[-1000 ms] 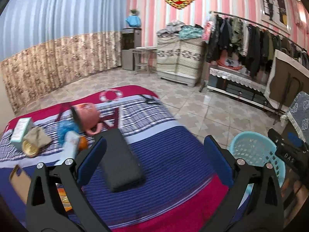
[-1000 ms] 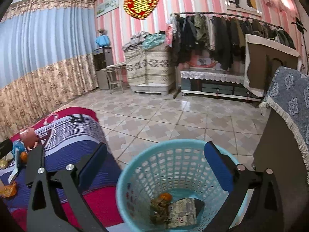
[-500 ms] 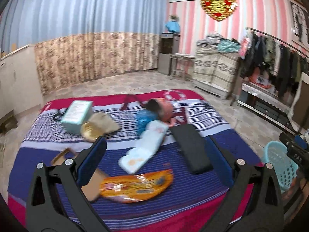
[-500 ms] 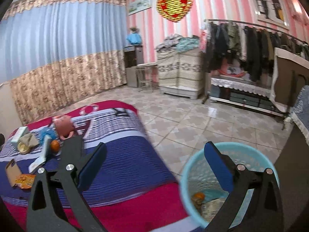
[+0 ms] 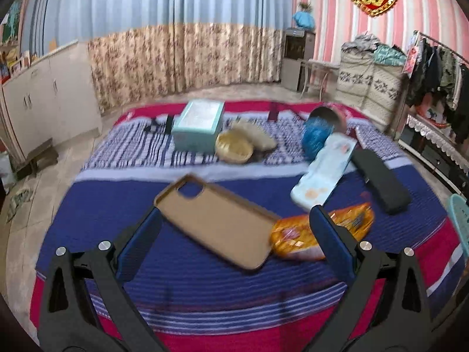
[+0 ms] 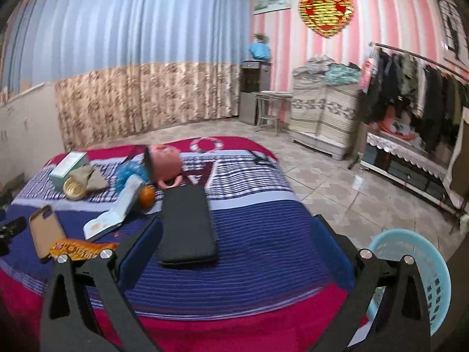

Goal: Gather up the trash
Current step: 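Move both open tools back over the bed, then grasp the orange snack bag with the right tool, then grasp the printed paper card with the left tool while the right tool holds the snack bag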

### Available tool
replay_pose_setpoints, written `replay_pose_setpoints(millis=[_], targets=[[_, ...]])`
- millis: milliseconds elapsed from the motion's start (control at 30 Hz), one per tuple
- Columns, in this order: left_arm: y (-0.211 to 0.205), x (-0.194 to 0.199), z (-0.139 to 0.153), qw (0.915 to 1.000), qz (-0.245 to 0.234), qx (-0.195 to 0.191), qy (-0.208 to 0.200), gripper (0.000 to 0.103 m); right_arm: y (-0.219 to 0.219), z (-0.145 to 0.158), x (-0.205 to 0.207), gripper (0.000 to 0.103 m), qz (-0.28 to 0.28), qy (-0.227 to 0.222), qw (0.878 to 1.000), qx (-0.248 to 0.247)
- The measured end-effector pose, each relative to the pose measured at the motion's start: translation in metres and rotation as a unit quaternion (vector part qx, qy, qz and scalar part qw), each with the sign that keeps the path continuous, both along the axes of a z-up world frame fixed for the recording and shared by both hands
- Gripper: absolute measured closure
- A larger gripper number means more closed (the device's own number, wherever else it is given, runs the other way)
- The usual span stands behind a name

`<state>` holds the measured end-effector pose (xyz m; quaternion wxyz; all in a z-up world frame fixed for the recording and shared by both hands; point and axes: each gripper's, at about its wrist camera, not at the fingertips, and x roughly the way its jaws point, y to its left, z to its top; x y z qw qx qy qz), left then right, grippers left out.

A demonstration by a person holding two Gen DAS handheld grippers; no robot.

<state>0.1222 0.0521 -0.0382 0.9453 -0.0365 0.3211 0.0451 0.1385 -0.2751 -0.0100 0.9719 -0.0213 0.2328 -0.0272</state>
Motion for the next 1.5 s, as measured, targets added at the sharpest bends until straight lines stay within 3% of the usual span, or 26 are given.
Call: replay_pose_setpoints(millis=[133,300,400,600,633,667,800,833,867,1000,1233,1400,1500], targets=[[0.002,0.007,-0.016,0.9997,-0.006,-0.006,0.021,0.006,0.022,-0.006,0.008,0.005,0.027,0.016,0.999,-0.008],[-0.001,0.009,-0.019,0.9997,-0.010,0.015,0.014,0.006,0.051,-0.021,0.025,0.005,0.078,0.057,0.994,0.046],[0.007,0.012,-0.021,0.9998,-0.005,0.009,0.017,0.006,0.074,-0.036,0.035,0.005,0.103,0.082,0.990,0.051],[0.028,0.014,-0.023,0.9997,0.016,-0.007,0.018,0.006,0.114,-0.075,0.054,0.008,0.132,0.142,0.981,0.004],[0.031,0.015,-0.024,0.9996,0.018,-0.007,0.018,0.006,0.118,-0.079,0.056,0.018,0.141,0.152,0.978,0.000],[0.033,0.016,-0.025,0.9995,0.021,-0.008,0.021,0.006,0.121,-0.081,0.057,0.035,0.151,0.160,0.975,-0.002],[0.034,0.018,-0.028,0.9994,0.023,-0.008,0.026,0.006,0.122,-0.078,0.053,0.068,0.185,0.161,0.969,0.010],[0.032,0.020,-0.028,0.9993,0.022,-0.007,0.028,0.006,0.119,-0.076,0.053,0.079,0.188,0.156,0.969,0.016],[0.031,0.022,-0.027,0.9994,0.020,-0.007,0.028,0.006,0.117,-0.072,0.051,0.082,0.189,0.150,0.970,0.020],[0.016,0.026,-0.021,0.9997,0.006,-0.001,0.025,0.006,0.090,-0.051,0.049,0.090,0.174,0.117,0.977,0.041],[-0.031,0.047,-0.005,0.9987,-0.048,0.006,0.012,0.006,0.005,-0.021,0.037,0.091,0.098,0.072,0.990,0.070],[-0.079,0.073,-0.010,0.9942,-0.101,0.023,0.027,0.006,-0.050,-0.021,0.034,0.091,0.041,0.069,0.993,0.091],[-0.100,0.095,-0.021,0.9892,-0.134,0.023,0.056,0.006,-0.078,-0.019,0.031,0.091,0.014,0.057,0.991,0.118]])
